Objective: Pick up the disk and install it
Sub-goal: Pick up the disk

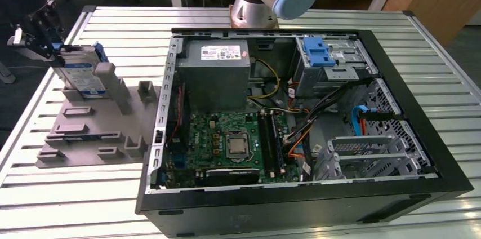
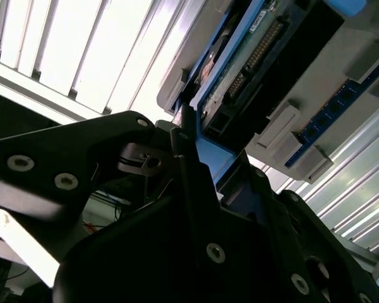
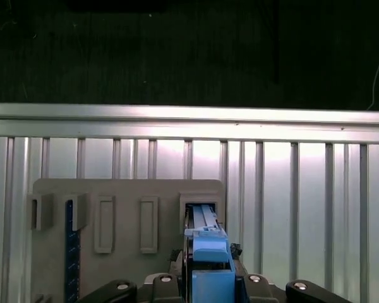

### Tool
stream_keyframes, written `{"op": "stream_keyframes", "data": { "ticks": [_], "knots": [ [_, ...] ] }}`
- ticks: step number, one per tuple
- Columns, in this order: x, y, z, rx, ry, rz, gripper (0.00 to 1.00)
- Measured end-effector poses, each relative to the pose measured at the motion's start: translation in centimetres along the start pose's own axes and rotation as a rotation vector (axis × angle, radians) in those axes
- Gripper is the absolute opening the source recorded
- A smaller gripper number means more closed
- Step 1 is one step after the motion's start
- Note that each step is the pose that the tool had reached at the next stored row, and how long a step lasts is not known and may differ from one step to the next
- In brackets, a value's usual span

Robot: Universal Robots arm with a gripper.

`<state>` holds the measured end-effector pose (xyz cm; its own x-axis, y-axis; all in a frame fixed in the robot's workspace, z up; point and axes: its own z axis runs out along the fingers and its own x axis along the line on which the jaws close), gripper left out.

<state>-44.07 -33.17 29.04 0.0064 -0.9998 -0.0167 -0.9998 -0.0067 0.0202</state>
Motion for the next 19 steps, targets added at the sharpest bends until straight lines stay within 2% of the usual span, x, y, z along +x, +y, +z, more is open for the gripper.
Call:
{"op": "stream_keyframes", "data": {
  "ticks": [11,12,16,18,19],
  "knots": [
    [0.06,0.0,0.01,0.0,0.0013,0.001,0.38],
    [0.06,0.0,0.01,0.0,0.0012,0.001,0.44],
    [0.06,0.0,0.01,0.0,0.0012,0.001,0.44],
    [0.06,0.0,0.0,-0.0001,0.0012,0.001,0.43],
    [0.06,0.0,0.0,-0.0001,0.0012,0.001,0.36]
  ]
}}
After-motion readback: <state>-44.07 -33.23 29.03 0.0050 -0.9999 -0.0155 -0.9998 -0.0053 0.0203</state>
